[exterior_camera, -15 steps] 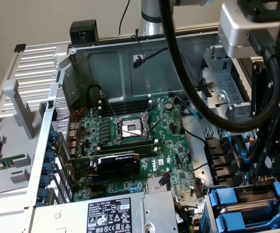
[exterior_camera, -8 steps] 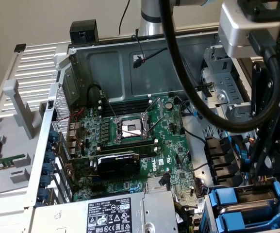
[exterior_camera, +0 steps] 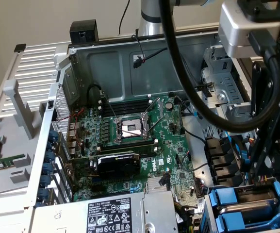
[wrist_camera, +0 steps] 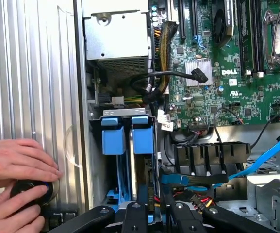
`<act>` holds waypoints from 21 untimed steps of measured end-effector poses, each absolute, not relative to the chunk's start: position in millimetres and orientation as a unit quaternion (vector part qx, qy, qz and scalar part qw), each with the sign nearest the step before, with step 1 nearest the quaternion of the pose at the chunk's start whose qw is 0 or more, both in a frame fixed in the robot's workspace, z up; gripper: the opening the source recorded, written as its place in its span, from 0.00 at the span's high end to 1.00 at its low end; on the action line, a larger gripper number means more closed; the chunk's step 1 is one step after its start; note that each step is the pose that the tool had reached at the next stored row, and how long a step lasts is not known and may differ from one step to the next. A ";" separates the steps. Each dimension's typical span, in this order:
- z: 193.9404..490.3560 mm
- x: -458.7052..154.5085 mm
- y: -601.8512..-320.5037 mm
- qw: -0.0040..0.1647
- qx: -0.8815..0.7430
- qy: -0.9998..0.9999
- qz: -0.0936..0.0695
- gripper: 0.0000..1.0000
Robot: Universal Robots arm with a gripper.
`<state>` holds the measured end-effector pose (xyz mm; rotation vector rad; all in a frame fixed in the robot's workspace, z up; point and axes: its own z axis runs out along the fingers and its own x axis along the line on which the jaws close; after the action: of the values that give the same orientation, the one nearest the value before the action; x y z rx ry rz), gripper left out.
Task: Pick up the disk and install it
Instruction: 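Insert the second disk wire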
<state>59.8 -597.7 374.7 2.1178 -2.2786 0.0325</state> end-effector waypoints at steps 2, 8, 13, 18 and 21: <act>377.9 59.7 -596.3 0.018 0.681 -0.732 0.013 0.75; 384.1 59.7 -587.4 0.042 0.680 -0.731 0.038 0.75; 387.5 57.4 -578.9 0.053 0.679 -0.731 0.050 0.75; 388.1 46.5 -568.0 0.053 0.679 -0.731 0.050 0.75; 386.9 39.7 -564.6 0.054 0.679 -0.731 0.050 0.75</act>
<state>39.7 -564.6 386.9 2.0627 -2.2201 0.1513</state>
